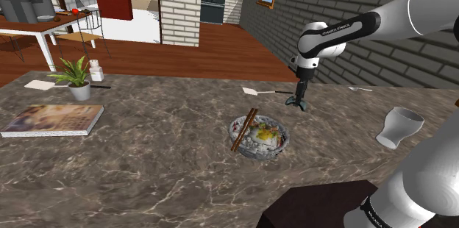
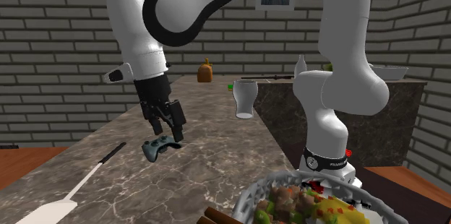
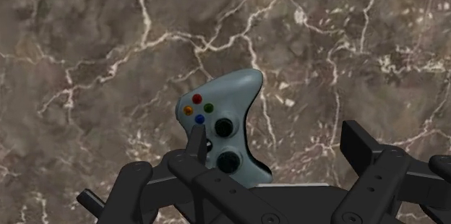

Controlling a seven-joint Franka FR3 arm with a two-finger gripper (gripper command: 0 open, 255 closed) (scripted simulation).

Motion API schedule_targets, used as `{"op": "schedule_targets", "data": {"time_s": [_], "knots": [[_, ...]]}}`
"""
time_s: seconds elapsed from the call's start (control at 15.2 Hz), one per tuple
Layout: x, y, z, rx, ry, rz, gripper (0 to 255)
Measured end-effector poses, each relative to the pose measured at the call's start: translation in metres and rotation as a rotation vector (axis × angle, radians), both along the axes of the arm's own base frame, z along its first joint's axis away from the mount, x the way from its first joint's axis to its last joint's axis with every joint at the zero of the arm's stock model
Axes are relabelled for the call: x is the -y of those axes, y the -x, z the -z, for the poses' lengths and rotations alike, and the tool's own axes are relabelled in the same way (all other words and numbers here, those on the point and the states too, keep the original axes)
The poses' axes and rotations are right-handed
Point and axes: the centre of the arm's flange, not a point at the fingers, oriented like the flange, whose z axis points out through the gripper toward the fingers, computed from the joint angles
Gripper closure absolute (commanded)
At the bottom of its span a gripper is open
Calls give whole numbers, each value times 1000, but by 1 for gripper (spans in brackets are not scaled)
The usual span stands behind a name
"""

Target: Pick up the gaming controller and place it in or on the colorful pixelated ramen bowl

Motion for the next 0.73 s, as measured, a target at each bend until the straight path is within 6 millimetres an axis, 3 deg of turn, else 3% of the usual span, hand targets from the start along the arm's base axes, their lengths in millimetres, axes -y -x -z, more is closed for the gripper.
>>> {"op": "schedule_targets", "data": {"time_s": [0.26,0.33,0.73], "knots": [[0,0,1,0,0,0,0],[0,0,1,0,0,0,255],[4,0,-9,22,7,1,255]]}}
